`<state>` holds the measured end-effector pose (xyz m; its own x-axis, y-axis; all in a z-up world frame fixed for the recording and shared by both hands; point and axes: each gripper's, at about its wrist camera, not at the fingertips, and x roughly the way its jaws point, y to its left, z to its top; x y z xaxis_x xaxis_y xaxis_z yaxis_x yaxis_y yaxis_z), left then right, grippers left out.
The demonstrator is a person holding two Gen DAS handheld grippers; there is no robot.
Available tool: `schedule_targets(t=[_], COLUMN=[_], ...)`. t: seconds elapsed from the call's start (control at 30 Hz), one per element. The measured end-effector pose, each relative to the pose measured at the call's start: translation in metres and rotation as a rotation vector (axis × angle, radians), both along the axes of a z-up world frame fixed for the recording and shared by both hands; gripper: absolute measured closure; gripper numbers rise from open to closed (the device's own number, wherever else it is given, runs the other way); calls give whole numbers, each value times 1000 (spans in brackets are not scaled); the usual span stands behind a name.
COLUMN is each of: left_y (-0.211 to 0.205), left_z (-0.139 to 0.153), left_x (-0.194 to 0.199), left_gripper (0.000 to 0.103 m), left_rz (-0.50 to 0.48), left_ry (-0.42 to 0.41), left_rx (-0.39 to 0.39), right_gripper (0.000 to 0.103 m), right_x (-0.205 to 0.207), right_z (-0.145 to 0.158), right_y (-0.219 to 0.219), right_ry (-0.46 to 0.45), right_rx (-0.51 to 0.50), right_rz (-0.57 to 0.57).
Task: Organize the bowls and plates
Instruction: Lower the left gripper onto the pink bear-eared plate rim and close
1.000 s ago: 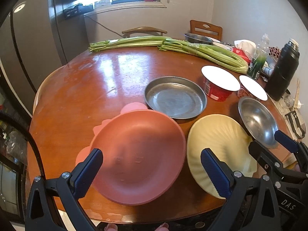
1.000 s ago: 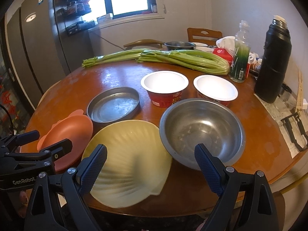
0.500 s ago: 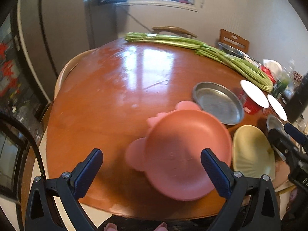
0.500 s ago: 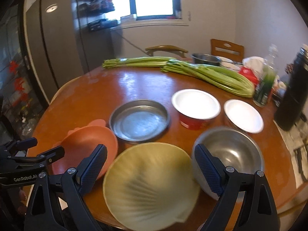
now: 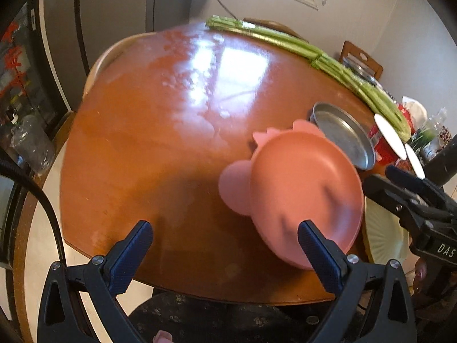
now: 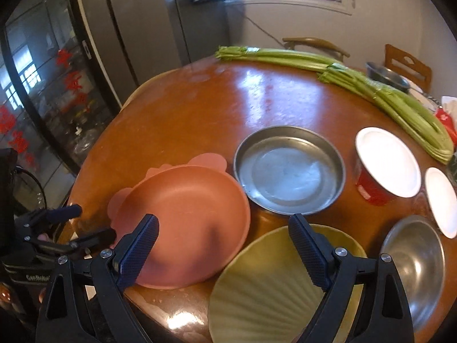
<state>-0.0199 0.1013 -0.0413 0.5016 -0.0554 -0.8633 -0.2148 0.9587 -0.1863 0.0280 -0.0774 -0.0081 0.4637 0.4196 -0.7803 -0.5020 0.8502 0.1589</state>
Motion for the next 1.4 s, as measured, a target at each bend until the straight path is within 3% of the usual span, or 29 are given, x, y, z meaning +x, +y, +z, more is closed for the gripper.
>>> schedule_targets(t=[0.3, 0.37, 0.57, 0.97, 1.13, 1.4], left_y=[-17, -17, -18, -23, -24, -23], left_z=[-5, -6, -6, -8, -8, -6], left_x=[8, 10, 13, 19, 22, 25], left_gripper=[3, 4, 7, 30, 38, 38], left_rz=[-38, -38, -43, -71, -77, -69], left_ry=[24, 29, 30, 31, 26, 20], left_rx=[-7, -12, -10, -48, -70, -71], right_gripper=[14, 26, 37, 54, 54, 54], right_x=[9, 12, 18, 24, 22, 19], right_z=[-11, -13, -20, -27, -29, -28], right_y=[0, 1, 6, 12, 16, 21], right_ry=[35, 44, 55, 88, 99, 96], right_rx=[10, 13, -2, 16, 26, 23], right_rz=[7, 17, 36, 62, 80, 76])
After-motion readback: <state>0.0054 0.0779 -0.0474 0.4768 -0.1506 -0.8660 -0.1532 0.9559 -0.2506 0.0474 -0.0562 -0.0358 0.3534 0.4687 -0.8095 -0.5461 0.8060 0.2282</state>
